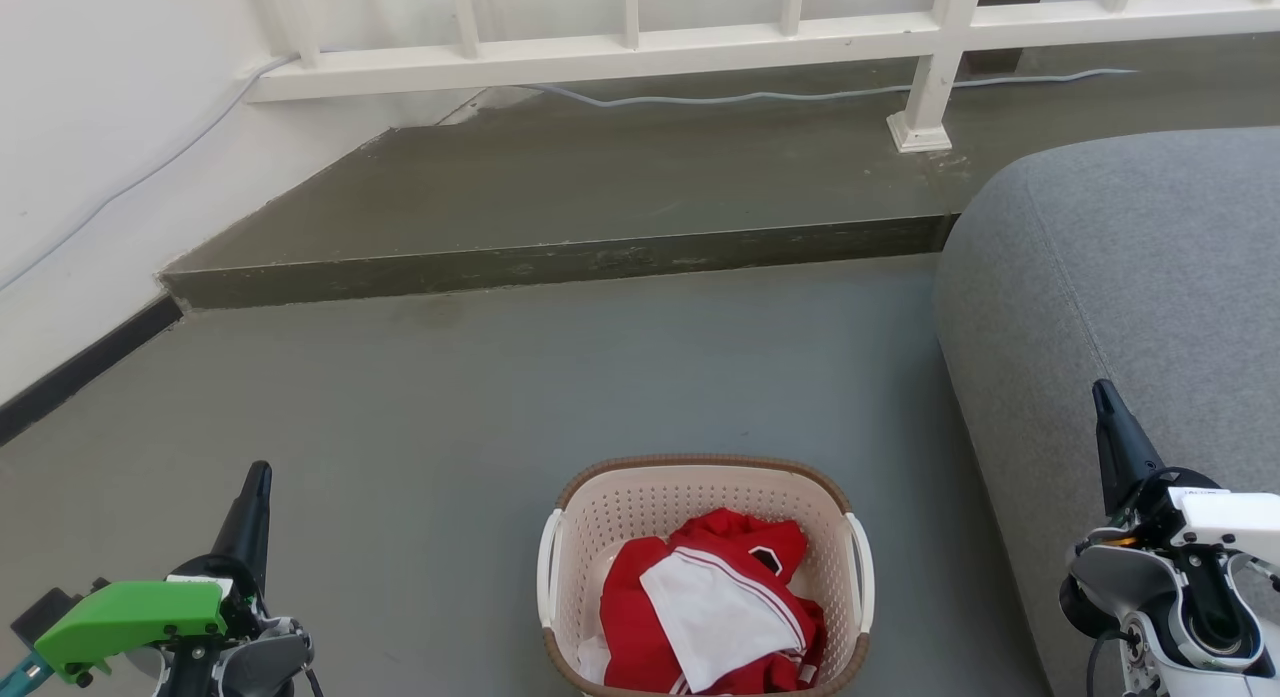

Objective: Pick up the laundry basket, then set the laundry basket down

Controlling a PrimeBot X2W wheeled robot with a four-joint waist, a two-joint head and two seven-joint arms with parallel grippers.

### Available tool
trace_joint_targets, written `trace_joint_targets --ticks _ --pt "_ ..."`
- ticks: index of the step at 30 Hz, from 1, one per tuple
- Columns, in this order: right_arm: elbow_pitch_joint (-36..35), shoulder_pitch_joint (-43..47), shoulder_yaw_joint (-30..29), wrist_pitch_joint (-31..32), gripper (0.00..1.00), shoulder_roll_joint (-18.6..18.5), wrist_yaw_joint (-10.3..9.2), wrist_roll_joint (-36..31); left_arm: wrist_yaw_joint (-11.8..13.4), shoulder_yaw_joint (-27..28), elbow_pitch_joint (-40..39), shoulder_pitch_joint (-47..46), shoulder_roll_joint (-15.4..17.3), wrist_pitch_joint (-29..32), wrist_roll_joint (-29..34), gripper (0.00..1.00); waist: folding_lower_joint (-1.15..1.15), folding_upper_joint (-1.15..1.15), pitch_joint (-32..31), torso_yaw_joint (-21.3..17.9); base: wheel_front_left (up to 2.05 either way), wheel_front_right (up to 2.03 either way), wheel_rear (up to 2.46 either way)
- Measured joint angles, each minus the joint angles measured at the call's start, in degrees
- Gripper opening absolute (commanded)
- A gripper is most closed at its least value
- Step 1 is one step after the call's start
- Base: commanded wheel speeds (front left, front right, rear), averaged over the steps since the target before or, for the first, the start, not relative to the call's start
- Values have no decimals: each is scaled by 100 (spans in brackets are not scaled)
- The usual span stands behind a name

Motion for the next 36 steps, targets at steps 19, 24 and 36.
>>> trace_joint_targets --ticks 19,24,36 --pt "0 0 0 0 0 0 0 0 0 1 0 0 -1 1 0 0 0 0 0 0 0 0 0" --pt "0 0 0 0 0 0 0 0 0 2 0 0 -1 9 0 0 0 0 0 0 0 0 0" --pt "0 0 0 0 0 1 0 0 0 5 0 0 -2 9 0 0 0 0 0 0 0 0 0"
